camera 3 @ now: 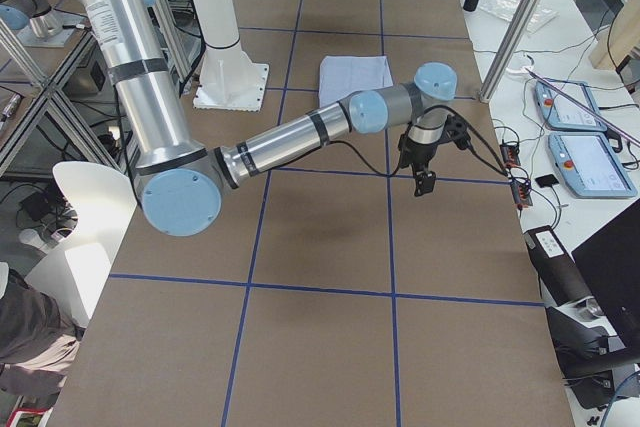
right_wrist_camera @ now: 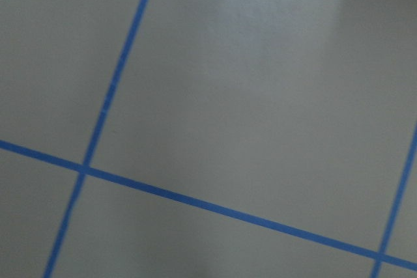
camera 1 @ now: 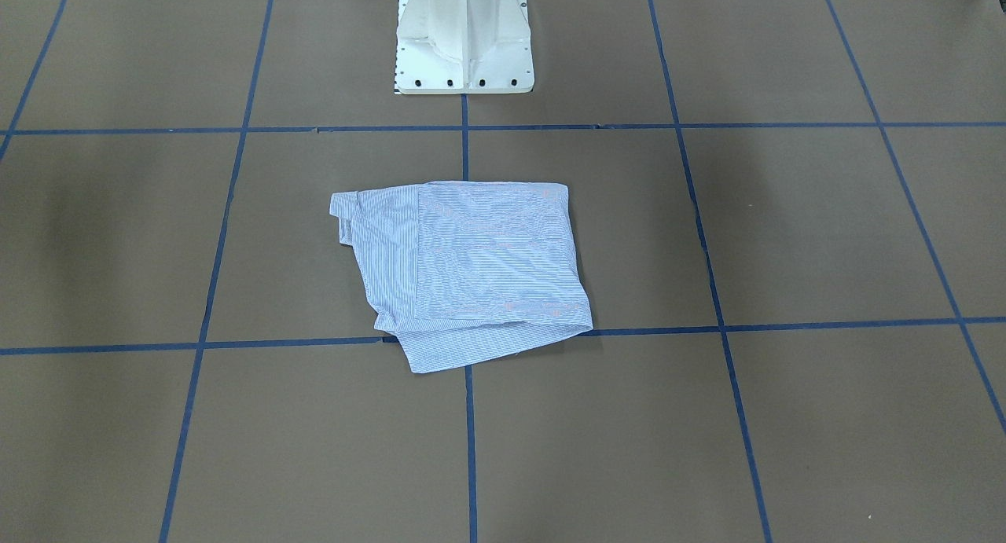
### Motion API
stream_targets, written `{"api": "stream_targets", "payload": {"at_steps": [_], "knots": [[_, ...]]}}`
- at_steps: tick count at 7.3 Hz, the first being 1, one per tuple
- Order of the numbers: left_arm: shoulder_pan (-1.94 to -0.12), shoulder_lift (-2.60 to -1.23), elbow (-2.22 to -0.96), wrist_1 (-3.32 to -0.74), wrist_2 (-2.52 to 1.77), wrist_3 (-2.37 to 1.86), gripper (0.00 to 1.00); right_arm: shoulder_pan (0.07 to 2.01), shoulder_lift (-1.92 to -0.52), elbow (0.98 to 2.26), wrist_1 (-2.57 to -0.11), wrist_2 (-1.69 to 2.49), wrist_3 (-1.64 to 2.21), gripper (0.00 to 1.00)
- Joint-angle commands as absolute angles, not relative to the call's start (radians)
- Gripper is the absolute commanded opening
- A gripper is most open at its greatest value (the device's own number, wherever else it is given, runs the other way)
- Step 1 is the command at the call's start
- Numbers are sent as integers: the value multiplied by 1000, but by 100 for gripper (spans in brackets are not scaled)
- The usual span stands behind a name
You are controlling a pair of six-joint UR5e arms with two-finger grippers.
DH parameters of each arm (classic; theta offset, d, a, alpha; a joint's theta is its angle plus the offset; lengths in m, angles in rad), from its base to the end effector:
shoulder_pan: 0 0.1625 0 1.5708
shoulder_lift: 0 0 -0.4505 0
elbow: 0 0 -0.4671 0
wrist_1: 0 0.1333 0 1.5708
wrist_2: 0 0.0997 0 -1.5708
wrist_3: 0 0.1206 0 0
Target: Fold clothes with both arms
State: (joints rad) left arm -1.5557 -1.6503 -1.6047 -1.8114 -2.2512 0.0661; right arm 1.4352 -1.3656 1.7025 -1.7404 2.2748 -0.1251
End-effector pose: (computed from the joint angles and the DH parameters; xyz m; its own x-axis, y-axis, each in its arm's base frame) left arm -0.0480 -0.6267 0.6121 0.7713 0.2912 -0.5659 -0.0653 0.9207 0.3849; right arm -0.0326 -0.6478 0.5232 0.7183 -0.3301 0.6125 0.2247 0.9432 0.2448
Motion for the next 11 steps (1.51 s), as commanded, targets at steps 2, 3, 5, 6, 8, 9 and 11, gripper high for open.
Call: {"api": "stream_targets", "payload": {"at_steps": [2, 3, 5, 6, 8, 9, 11], "knots": [[-1618, -1626, -1508, -1884, -2246, 241, 100, 1522, -1473, 1677, -1736, 2266, -244, 100], [-1618, -1596, -1474, -1882, -2243, 241, 100, 1522, -1462, 1642, -1736, 2264, -242, 100], [-1621, -1555, -1479, -1891, -2244, 229, 100, 1522, -1473, 1606, -1736, 2250, -241, 100], [-1618, -1565, -1503, -1867, -2243, 169, 100, 1520, -1473, 1602, -1738, 2256, -233, 100], [-1609, -1557, -1606, -1791, -2253, -18, 100, 1520, -1473, 1591, -1740, 2261, -229, 100], [-1608, -1555, -1679, -1682, -2256, -20, 100, 1522, -1479, 1591, -1738, 2267, -215, 100], [-1600, -1540, -1710, -1638, -2260, -31, 100, 1522, -1502, 1595, -1738, 2315, -155, 100]]}}
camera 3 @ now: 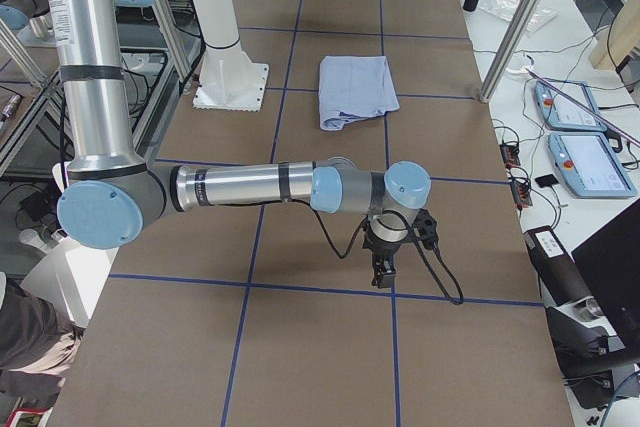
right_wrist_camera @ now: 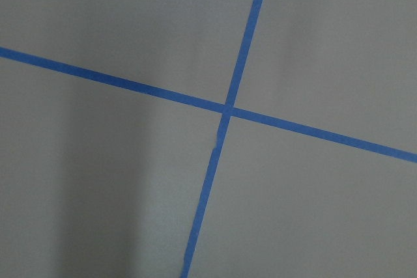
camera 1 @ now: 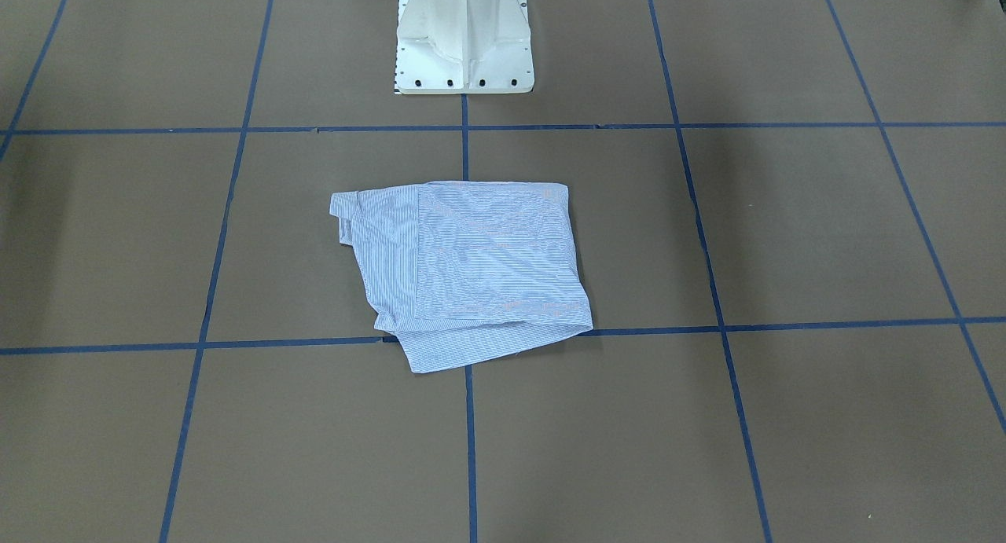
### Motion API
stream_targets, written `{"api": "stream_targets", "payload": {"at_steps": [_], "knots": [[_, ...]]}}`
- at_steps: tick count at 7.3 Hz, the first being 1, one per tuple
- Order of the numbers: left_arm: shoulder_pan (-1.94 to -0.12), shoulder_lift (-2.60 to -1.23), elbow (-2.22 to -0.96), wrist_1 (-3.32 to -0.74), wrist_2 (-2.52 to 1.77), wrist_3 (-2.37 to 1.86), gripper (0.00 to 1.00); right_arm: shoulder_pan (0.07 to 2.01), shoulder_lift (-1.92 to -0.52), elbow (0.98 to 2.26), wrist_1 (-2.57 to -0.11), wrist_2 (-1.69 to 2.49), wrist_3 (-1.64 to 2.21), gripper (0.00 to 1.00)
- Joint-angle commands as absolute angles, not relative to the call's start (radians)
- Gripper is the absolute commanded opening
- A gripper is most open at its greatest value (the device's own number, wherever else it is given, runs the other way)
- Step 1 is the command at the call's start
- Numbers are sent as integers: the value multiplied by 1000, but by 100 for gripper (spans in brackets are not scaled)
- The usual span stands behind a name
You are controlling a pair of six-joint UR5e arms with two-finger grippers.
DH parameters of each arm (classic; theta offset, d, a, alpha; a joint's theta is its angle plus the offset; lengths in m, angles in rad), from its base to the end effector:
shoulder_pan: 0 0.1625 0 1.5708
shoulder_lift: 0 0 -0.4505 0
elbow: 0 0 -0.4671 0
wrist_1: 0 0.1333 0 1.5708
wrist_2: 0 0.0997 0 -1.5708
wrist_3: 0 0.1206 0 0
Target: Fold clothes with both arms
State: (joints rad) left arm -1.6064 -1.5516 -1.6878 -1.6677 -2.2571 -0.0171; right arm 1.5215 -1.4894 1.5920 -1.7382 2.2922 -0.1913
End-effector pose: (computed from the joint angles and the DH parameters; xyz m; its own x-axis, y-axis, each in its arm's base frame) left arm -0.0772 -0.5697 0.6395 0.7768 0.0782 -0.6249 0.0482 0.9820 0.1828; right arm 0.0243 -0.5968 0.6605 0.7290 -0.1839 0.6593 0.1913 0.9796 0.0617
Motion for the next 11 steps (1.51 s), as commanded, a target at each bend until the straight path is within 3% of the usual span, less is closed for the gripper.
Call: {"api": "stream_targets", "payload": {"at_steps": [1, 11], "knots": [[-1598, -1539, -1700, -1641, -2257, -31, 100, 1522, -1520, 1603, -1738, 2315, -120, 100], [-1595, -1537, -1687, -1629, -2255, -89, 100, 1580, -1542, 1601, -1738, 2315, -91, 100]]}}
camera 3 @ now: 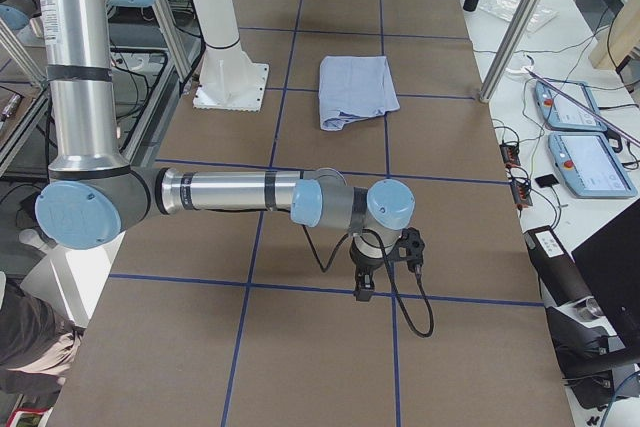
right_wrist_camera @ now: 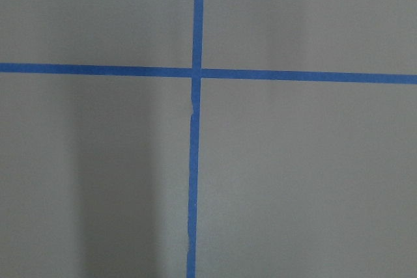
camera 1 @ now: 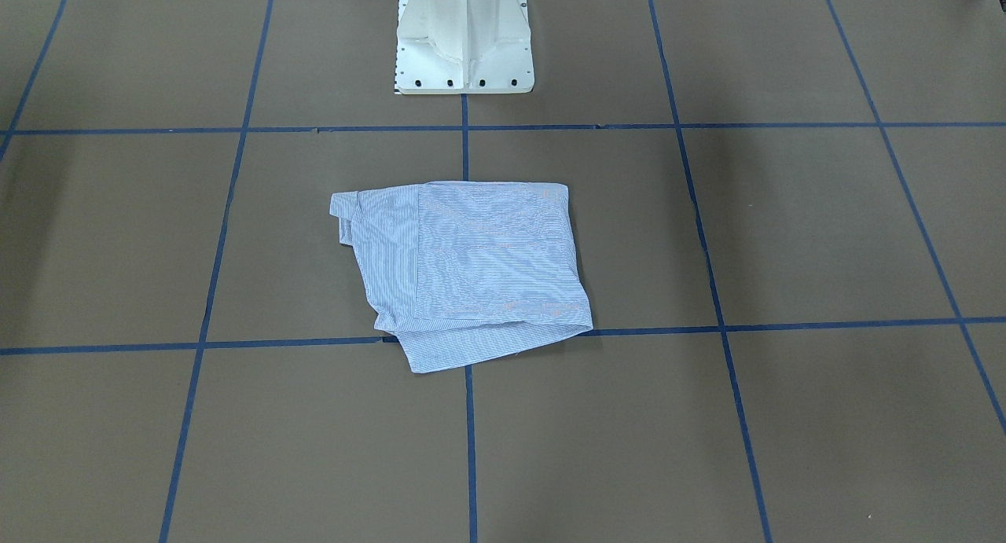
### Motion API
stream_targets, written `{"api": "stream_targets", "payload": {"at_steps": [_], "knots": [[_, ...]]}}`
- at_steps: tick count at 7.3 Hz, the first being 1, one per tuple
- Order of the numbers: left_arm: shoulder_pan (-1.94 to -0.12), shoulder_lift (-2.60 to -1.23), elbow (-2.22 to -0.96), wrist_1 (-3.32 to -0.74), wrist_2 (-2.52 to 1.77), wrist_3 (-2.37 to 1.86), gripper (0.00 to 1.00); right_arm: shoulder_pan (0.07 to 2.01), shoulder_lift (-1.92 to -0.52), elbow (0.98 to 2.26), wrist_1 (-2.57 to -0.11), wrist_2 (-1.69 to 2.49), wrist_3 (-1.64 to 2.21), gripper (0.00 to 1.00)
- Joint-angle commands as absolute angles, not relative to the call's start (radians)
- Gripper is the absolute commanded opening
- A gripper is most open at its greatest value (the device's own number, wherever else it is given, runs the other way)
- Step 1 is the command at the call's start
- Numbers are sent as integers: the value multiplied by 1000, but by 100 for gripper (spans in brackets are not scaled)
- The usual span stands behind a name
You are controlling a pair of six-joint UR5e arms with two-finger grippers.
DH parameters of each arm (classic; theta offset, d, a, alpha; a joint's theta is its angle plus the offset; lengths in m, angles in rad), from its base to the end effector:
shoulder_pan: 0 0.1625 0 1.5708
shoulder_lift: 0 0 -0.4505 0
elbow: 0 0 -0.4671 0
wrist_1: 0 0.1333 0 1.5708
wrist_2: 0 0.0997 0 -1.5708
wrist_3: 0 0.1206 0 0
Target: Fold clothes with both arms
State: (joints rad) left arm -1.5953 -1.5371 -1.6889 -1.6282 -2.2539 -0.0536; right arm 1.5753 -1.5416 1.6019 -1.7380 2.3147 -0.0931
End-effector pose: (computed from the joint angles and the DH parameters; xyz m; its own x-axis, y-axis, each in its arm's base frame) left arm -0.0709 -0.5606 0.6519 0.7752 0.0171 -0.6315 0.0659 0.9920 0.1077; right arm 0.0542 -0.5688 0.6835 0.7327 -0.0172 0.6803 0.0639 0.9970 -0.0436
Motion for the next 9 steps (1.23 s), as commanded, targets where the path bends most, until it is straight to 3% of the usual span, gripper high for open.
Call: {"api": "stream_targets", "payload": {"at_steps": [1, 9], "knots": [[-1595, -1537, -1687, -1629, -2255, -90, 100, 1580, -1540, 1603, -1738, 2316, -71, 100], [-1595, -1539, -1687, -1632, -2253, -89, 100, 1582, -1537, 1614, -1738, 2316, -51, 100]]}}
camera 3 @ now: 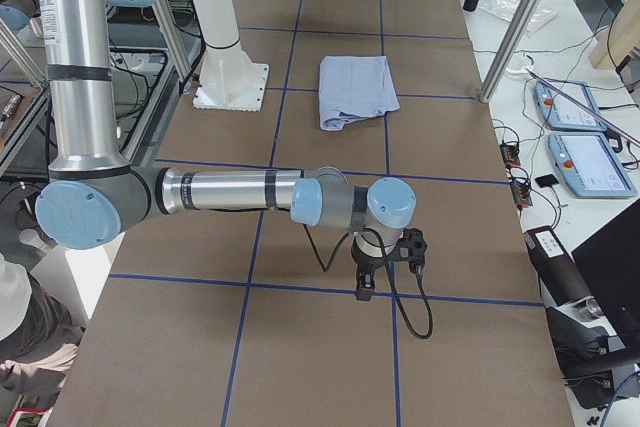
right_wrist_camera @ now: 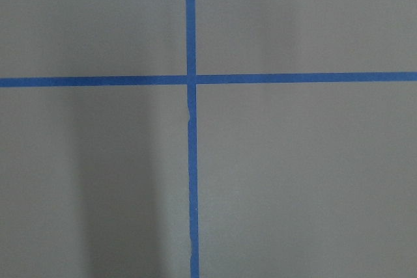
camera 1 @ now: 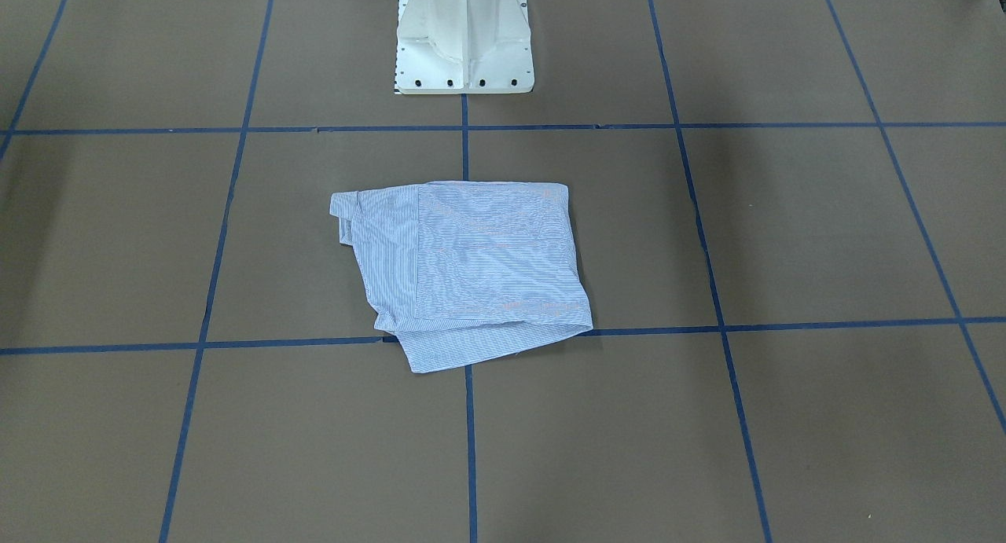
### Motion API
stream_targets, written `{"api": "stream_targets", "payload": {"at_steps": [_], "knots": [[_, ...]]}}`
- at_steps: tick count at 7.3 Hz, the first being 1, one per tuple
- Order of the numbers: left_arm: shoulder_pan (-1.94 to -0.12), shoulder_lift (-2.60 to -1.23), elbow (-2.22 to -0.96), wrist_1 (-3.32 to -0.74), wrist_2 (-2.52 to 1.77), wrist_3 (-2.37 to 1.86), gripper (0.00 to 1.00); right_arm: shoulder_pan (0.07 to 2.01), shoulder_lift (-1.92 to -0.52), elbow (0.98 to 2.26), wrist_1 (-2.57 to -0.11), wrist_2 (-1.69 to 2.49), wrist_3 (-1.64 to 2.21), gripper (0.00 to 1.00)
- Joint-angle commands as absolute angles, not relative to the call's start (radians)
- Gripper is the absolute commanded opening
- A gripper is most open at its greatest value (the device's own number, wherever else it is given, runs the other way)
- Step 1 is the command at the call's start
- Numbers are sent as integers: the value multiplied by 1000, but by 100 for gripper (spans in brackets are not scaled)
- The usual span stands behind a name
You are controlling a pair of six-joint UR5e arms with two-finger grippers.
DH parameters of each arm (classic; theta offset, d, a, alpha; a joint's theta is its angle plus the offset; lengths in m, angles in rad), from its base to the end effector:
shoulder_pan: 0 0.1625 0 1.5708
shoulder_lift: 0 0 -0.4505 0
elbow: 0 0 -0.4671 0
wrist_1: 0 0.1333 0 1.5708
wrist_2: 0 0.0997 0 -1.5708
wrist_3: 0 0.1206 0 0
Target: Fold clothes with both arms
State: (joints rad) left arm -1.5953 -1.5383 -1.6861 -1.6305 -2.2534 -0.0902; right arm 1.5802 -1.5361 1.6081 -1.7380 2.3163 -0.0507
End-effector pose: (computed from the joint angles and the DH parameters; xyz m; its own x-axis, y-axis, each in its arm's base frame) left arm -0.0710 -0.5613 0.6526 0.7726 -0.0189 -0.6347 0.0942 0.9919 0.0852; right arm 0.0569 -0.5718 0.6768 0.7336 0.0208 0.6792 0.0279 0.9978 -0.0607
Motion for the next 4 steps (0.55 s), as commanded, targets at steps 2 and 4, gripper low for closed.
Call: {"api": "stream_targets", "payload": {"at_steps": [2, 4], "knots": [[-1595, -1539, -1686, -1631, -2253, -89, 100, 1582, -1537, 1615, -1738, 2316, -52, 100], [-1595, -1539, -1684, -1631, -2250, -86, 100, 1582, -1542, 1637, -1738, 2318, -52, 100]]}}
